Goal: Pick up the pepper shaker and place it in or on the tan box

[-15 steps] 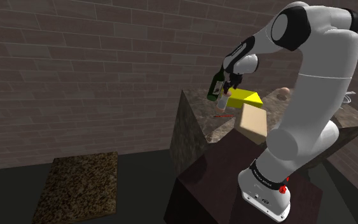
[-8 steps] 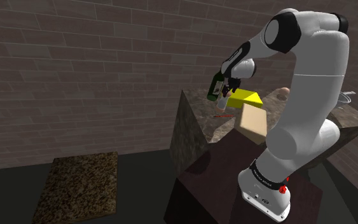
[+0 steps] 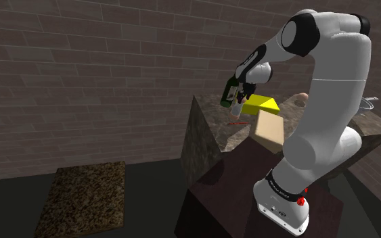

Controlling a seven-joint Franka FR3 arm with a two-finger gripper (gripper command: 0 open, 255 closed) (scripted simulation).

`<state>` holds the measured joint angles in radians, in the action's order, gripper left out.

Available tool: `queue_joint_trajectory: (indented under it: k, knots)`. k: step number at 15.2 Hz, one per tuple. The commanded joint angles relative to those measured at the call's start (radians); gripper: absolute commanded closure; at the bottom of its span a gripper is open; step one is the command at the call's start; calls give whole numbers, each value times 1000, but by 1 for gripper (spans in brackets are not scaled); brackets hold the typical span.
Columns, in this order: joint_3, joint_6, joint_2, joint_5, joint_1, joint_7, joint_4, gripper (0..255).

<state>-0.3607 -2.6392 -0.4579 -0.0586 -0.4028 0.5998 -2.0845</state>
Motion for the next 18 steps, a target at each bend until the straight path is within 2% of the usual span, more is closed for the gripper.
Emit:
queue_joint_trajectory:
  k: [1,8,18]
  knots:
    - [0,0,0,0,0,0,0,255]
    - [0,0,-1,0,0,0,0,255]
    - [-34,107,103,45,28,-20,6,255]
